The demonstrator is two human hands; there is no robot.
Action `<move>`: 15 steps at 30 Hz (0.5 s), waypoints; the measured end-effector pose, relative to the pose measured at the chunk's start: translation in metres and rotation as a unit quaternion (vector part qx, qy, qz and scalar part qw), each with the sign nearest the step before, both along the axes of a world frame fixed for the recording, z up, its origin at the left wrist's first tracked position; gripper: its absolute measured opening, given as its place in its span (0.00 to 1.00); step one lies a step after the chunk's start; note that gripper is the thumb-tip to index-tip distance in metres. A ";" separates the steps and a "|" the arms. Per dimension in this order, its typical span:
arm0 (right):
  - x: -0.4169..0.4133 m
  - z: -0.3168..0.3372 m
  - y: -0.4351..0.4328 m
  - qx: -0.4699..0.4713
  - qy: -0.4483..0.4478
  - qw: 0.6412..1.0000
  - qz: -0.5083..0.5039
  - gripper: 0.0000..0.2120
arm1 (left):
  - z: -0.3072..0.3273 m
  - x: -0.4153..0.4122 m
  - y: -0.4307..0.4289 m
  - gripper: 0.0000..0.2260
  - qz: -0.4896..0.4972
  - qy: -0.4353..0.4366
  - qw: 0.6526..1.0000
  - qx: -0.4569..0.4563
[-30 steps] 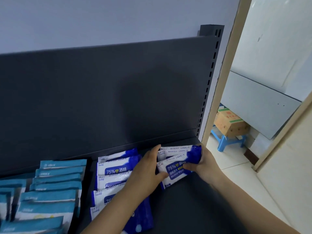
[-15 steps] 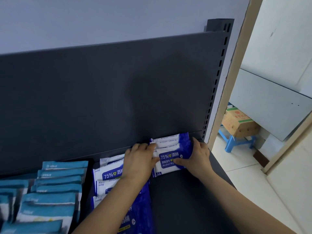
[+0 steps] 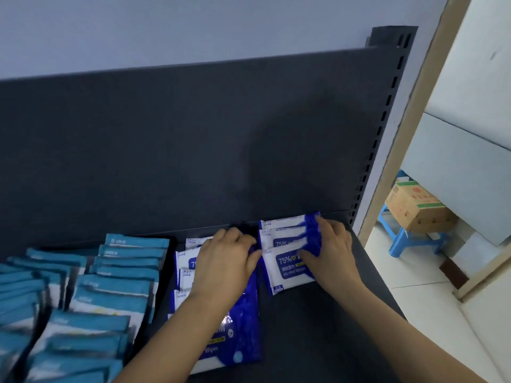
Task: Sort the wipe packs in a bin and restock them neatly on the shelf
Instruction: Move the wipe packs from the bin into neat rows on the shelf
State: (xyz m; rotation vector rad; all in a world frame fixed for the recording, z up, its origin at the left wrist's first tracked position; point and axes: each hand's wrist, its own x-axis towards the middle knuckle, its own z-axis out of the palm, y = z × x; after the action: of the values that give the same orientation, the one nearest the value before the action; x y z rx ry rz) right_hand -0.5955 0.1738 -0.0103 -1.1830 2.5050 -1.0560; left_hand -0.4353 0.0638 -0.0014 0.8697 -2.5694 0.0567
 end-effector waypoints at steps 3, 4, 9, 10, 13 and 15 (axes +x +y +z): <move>0.026 0.007 -0.014 -0.042 0.052 0.995 0.074 0.24 | 0.003 0.046 0.007 0.05 0.005 -0.003 1.000 -0.029; 0.038 0.010 -0.021 -0.049 0.057 0.991 0.107 0.20 | 0.005 0.064 0.009 0.07 0.021 -0.015 0.999 -0.031; 0.115 0.021 -0.044 -0.044 0.075 0.961 0.261 0.12 | 0.016 0.177 0.021 0.11 0.130 -0.033 0.991 -0.016; 0.135 0.024 -0.048 -0.044 0.080 0.955 0.284 0.12 | 0.017 0.204 0.025 0.07 0.151 -0.035 0.988 -0.020; 0.201 0.040 -0.055 -0.034 0.103 0.927 0.358 0.12 | 0.016 0.287 0.036 0.09 0.213 -0.048 0.976 -0.012; 0.255 0.054 -0.062 -0.017 0.123 0.901 0.416 0.14 | 0.015 0.343 0.045 0.09 0.252 -0.039 0.967 -0.008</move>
State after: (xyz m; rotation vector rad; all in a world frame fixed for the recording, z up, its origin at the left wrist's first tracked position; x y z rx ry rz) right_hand -0.3409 0.1116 0.0433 -2.2043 1.7493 -0.7265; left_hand -0.0921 0.1088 0.0134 1.5190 -2.3446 0.2647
